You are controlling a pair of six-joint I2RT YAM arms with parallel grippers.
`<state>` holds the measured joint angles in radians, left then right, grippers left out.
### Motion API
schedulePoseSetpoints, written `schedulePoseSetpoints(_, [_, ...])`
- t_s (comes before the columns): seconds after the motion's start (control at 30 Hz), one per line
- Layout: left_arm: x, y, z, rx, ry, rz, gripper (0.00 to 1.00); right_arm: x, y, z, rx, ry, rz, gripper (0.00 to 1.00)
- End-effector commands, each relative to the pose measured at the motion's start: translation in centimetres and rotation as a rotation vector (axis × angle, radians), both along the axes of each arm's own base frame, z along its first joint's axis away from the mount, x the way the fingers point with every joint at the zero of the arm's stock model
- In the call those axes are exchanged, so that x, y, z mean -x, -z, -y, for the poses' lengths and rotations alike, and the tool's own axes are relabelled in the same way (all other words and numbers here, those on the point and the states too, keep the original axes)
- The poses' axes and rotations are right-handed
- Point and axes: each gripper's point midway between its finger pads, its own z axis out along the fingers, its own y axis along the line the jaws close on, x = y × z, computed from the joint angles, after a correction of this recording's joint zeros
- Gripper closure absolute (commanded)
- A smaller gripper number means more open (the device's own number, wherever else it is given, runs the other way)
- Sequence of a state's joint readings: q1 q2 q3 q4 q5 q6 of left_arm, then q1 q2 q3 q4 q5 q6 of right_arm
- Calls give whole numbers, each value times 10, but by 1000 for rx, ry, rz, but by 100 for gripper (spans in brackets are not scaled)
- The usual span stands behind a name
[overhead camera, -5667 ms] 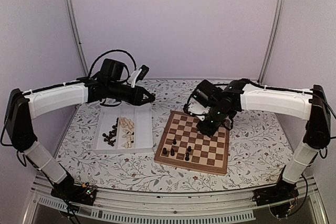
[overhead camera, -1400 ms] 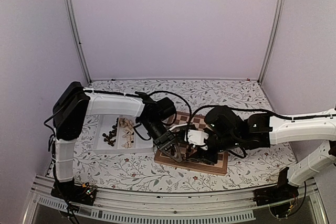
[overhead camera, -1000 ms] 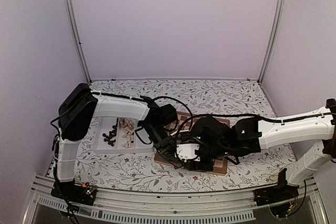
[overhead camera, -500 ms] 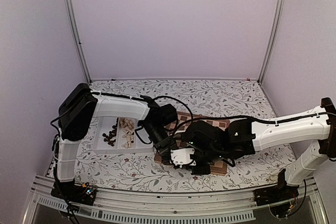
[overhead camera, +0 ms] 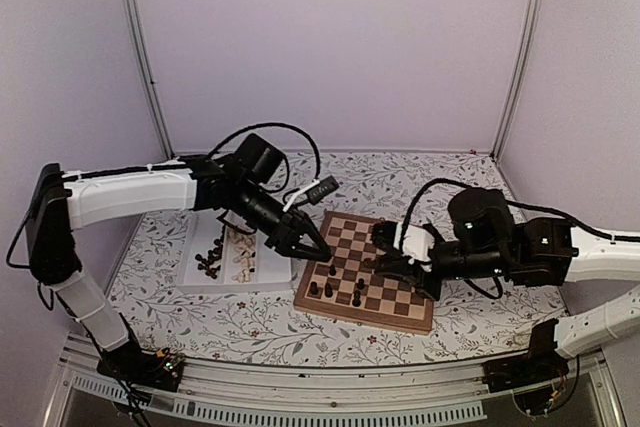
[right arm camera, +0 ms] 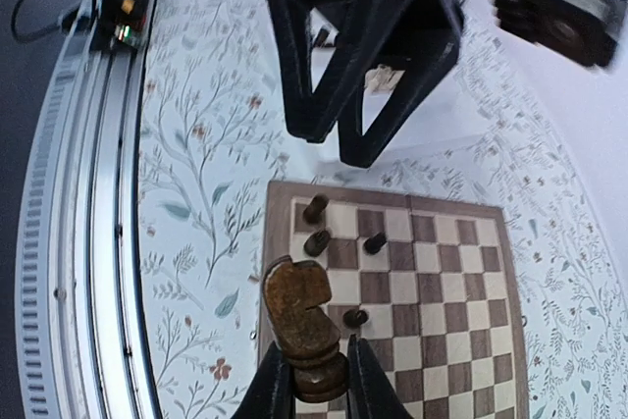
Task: Set up the chess pieces on the board
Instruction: Place the chess piece on the chessboard.
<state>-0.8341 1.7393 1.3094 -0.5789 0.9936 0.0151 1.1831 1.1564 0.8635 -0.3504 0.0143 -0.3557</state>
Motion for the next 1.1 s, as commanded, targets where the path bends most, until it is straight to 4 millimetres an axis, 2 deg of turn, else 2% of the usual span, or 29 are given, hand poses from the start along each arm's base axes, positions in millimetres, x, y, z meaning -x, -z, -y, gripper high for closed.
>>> schedulePoseSetpoints(0.0, [-61,-55,6,190,-321,377,56,-12,-60,11,-349,42,-24,94])
schedulePoseSetpoints(0.03, [-59,-64,7,230,-344,444,55,-13,-71,17,-407,41,-23,94])
schedulePoseSetpoints(0.1, [-54,-92,13,362,-382,570,52,-15,-79,25,-480,45,-50,94])
schedulePoseSetpoints(0.17, [-52,-108,16,439,-418,616,51,-17,-83,27,-521,54,-69,94])
schedulePoseSetpoints(0.3, [-44,-122,33,525,-399,619,49,-19,-77,21,-519,57,-104,94])
schedulePoseSetpoints(0.47, [-11,-124,54,599,-253,589,47,-27,-69,16,-516,88,-129,94])
schedulePoseSetpoints(0.57, [2,-118,63,607,-179,551,47,-30,-67,15,-518,104,-132,94])
schedulePoseSetpoints(0.67, [12,-114,67,618,-135,536,46,-31,-65,14,-520,111,-139,94])
schedulePoseSetpoints(0.77, [13,-110,71,612,-127,533,47,-32,-63,12,-520,106,-147,94])
schedulePoseSetpoints(0.9, [10,-105,77,599,-124,518,58,-32,-60,10,-514,101,-155,94])
schedulePoseSetpoints(1.07, [9,-100,83,587,-110,493,80,-33,-60,10,-514,102,-155,94])
